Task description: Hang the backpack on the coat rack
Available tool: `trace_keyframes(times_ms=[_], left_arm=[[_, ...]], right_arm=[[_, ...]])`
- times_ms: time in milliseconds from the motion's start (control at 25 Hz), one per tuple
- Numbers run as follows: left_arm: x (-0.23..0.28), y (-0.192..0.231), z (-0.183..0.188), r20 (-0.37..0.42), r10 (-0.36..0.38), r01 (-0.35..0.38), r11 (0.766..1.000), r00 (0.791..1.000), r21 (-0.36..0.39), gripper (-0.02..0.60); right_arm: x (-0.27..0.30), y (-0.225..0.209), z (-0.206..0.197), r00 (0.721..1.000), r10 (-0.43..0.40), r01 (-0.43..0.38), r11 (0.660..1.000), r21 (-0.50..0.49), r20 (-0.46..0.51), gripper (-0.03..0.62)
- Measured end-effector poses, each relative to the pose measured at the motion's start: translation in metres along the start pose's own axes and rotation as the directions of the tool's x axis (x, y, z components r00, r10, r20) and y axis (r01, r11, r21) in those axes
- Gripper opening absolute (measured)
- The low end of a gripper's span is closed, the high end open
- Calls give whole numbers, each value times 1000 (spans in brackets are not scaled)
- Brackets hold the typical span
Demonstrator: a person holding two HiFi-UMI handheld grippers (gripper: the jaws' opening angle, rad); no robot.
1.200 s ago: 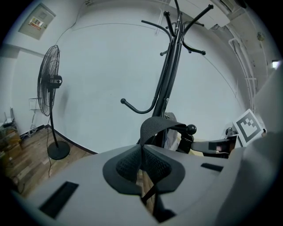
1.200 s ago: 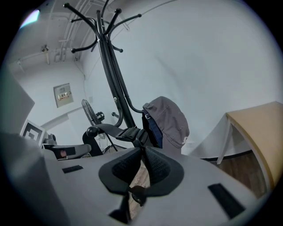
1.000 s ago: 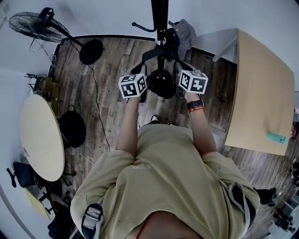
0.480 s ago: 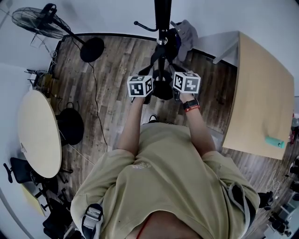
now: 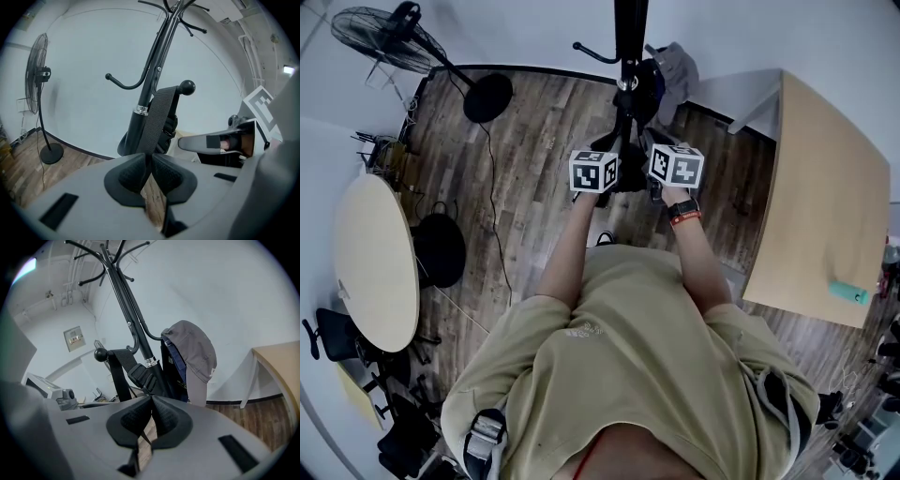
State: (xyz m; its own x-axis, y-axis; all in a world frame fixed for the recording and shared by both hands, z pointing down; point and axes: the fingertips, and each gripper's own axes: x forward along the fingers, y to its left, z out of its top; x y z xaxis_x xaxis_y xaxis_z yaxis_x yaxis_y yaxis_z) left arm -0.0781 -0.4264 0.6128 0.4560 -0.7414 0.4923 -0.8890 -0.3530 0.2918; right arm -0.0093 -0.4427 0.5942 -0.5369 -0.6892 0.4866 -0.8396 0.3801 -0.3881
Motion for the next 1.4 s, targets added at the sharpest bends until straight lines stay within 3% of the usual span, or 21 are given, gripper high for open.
trace_keyframes(times_ms=[240, 440, 800, 1000, 1200, 1400], left_arm=[[-14, -6, 4, 29, 15, -15, 1000, 999, 13, 35], [-38, -9, 28, 113, 41, -44, 999, 993, 24, 35], [-91, -38, 88, 293, 41, -70, 993, 955, 90, 34], [-114, -48, 107, 362, 73, -127, 984, 929, 128, 29], [-124, -58, 118, 412, 66, -131, 983, 909, 132, 25], [-127, -62, 122, 421, 56, -127, 982, 906, 143, 25]], right_arm=[[-19, 0, 11, 999, -7, 9, 999, -54, 33, 15], [-38, 5, 28, 996, -7, 15, 996, -92, 86, 15], [-78, 19, 58, 980, 10, 17, 991, -135, 197, 15], [-106, 36, 81, 963, 36, 13, 984, -177, 268, 15], [-126, 40, 100, 944, 50, 13, 982, -186, 327, 15], [-130, 38, 101, 941, 37, 27, 982, -185, 338, 14]])
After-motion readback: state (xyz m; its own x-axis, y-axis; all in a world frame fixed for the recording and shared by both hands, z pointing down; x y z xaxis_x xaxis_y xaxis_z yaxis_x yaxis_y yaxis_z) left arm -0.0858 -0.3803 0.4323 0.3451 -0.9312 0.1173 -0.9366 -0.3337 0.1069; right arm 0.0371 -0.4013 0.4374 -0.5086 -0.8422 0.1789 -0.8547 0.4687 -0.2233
